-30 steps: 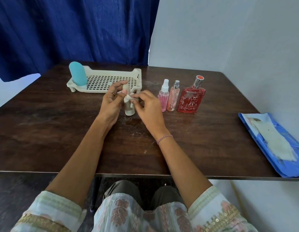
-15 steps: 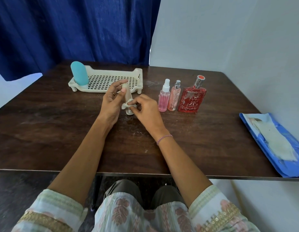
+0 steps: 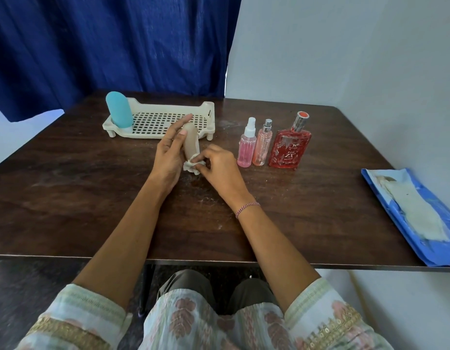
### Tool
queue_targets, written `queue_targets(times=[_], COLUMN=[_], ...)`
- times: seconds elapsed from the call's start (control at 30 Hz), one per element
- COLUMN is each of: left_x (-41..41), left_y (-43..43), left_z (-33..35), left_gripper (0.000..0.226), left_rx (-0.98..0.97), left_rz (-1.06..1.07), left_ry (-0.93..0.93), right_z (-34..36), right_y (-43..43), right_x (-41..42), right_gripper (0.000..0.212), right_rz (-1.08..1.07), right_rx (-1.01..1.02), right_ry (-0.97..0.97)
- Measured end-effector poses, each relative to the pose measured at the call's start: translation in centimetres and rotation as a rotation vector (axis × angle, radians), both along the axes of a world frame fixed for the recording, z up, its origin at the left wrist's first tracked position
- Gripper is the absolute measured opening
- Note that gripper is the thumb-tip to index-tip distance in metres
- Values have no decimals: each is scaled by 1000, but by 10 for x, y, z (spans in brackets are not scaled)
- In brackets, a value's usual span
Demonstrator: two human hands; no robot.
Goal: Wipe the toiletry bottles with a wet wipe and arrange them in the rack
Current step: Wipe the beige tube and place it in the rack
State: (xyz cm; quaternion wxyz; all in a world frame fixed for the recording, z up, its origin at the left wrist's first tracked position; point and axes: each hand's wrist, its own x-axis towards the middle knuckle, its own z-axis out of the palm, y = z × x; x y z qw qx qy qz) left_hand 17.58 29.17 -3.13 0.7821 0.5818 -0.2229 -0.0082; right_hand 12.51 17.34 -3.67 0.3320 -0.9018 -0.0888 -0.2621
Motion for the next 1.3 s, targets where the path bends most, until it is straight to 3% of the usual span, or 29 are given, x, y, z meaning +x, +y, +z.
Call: queue_targets(times=[0.23,0.47,0.77,1.07,1.3], left_x=[4,2,-2,1,2], left_y=[-2,-1,-4,-3,-2], left_z=[-5,-2,-2,-4,-4], left_gripper=[30,32,33,33,31], left_rx=[-39,-76,-9,-110,-165], left_rz=[32,66,72,89,66], left_ry=[39,128,22,83,120], right_z=[3,2,3,1,2], right_y=[4,-1,9,3,13], right_x=[-5,-2,-7,-3,-5], right_gripper=[14,15,14,16,13], right_rz=[3,-17,37,-25,25], right_rx=[-35,-39,-110,-43,-108], right_ry=[-68,-11,-66,-32,-49])
